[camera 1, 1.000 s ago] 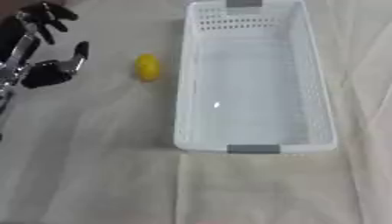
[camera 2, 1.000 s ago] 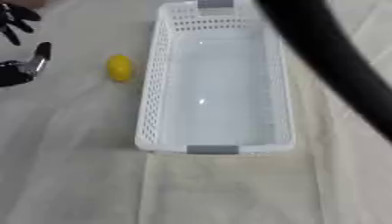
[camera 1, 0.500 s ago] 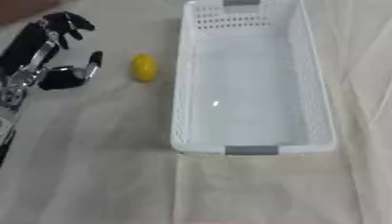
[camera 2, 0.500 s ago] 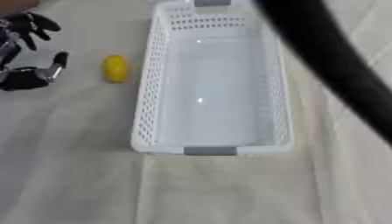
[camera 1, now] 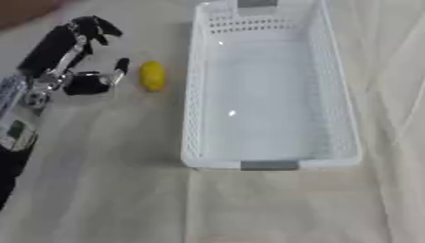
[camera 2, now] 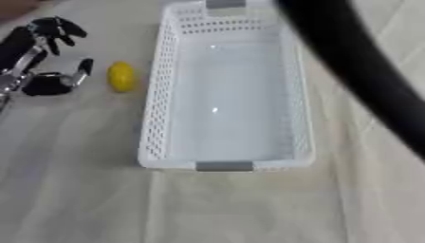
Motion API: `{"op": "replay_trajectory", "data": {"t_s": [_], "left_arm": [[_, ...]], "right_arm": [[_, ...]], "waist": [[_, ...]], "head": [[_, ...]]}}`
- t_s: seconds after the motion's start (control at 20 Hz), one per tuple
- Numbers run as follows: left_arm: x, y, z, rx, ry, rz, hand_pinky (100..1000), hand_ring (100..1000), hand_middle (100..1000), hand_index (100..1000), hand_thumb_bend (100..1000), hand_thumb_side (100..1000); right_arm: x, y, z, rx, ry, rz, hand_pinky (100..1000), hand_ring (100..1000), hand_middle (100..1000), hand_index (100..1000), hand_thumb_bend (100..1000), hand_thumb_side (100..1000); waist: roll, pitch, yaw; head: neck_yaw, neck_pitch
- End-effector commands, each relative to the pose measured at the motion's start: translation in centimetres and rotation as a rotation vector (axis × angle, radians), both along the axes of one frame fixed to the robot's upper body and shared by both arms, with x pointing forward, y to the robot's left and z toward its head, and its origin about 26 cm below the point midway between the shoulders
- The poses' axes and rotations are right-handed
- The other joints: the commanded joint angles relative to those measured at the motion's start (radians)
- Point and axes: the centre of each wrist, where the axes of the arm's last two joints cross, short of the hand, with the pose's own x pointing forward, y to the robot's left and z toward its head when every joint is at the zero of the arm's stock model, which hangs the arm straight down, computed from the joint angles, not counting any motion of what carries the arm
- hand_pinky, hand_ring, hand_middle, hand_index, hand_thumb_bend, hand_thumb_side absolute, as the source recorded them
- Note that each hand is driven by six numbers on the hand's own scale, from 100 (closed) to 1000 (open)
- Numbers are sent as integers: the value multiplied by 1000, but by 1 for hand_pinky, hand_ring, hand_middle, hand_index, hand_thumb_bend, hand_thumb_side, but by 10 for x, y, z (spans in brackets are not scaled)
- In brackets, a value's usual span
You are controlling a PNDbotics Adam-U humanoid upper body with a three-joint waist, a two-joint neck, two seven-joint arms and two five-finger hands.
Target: Pick up objects on the table and place them in the box.
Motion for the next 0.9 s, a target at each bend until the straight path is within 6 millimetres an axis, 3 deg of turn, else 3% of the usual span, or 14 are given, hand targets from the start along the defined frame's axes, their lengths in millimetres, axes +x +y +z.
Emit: {"op": "replay_trajectory", "data": {"t_s": [0.05, 0.55, 0.9], "left_arm": [[5, -2, 9, 43, -17, -3, 414, 623, 717, 791, 100, 554], [15, -25, -3, 27, 4, -49, 399, 613, 708, 784, 100, 594], [16, -30, -8, 14, 16, -53, 396, 611, 706, 781, 100, 607]], "right_arm": [[-2, -4, 1, -9, 9, 1, 461, 569, 656, 721, 100, 870], [2, -4, 1, -11, 8, 6, 461, 570, 656, 721, 100, 876], [4, -4, 1, -11, 8, 7, 461, 570, 657, 720, 100, 876]], "waist": [[0, -12, -3], [4, -2, -13], [7, 2, -14]], "head": [[8, -19], [-14, -12], [-13, -9]]}}
